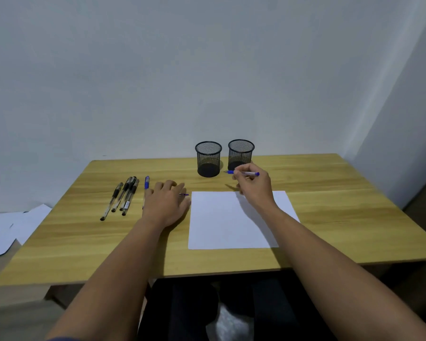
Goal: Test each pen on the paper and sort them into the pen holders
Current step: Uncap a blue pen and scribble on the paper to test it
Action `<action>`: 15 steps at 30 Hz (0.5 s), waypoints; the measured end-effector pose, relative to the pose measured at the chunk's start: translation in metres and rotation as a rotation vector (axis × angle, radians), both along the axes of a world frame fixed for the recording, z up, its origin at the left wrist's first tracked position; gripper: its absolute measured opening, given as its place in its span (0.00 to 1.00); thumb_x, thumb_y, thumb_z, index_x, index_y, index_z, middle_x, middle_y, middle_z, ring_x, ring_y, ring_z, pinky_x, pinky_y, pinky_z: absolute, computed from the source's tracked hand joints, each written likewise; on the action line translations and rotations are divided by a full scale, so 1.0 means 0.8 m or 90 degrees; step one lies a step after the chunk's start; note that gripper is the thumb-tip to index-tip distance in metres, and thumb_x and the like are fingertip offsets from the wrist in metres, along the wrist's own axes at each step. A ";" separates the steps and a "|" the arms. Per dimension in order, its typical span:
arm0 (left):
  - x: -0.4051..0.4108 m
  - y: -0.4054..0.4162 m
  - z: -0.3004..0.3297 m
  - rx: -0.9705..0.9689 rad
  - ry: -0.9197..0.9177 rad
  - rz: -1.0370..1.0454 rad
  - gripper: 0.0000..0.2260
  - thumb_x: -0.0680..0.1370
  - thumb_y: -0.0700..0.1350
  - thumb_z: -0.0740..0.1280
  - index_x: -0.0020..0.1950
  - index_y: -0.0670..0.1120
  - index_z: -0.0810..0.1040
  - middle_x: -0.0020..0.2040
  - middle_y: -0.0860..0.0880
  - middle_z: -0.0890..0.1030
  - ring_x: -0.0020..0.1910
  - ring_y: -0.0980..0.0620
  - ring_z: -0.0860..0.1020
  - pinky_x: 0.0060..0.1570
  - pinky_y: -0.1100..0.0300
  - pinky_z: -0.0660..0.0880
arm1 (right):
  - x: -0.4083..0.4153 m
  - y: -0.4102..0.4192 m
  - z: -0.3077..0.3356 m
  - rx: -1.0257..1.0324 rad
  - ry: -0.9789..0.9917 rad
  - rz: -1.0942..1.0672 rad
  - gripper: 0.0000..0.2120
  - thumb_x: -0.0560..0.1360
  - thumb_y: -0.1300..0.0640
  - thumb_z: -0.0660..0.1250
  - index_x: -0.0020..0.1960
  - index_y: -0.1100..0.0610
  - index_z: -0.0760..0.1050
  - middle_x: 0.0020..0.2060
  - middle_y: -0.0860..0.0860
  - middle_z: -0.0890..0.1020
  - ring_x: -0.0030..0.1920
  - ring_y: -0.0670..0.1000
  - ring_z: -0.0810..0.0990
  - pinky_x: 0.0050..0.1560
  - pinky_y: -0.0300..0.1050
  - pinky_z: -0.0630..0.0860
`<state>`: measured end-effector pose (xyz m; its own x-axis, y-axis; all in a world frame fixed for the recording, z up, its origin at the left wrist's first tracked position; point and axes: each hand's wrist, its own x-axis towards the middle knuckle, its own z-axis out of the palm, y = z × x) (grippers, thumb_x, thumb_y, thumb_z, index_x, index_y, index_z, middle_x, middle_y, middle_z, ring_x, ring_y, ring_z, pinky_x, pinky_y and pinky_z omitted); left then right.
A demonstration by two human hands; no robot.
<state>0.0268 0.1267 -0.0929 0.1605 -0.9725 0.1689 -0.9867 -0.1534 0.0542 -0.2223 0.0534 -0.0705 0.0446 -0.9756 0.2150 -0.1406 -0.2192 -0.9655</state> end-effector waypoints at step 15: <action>-0.020 0.013 -0.021 0.042 0.029 -0.109 0.36 0.76 0.75 0.49 0.80 0.58 0.60 0.83 0.50 0.55 0.82 0.44 0.46 0.76 0.40 0.51 | 0.005 0.035 -0.064 -0.214 0.519 0.071 0.18 0.83 0.55 0.70 0.72 0.55 0.76 0.67 0.51 0.84 0.66 0.55 0.82 0.69 0.56 0.75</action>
<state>0.0104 0.1371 -0.1097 -0.0027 -0.9950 0.0998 -0.9955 0.0122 0.0943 -0.2186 0.0814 -0.1219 0.3997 -0.8473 0.3497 -0.7168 -0.5267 -0.4569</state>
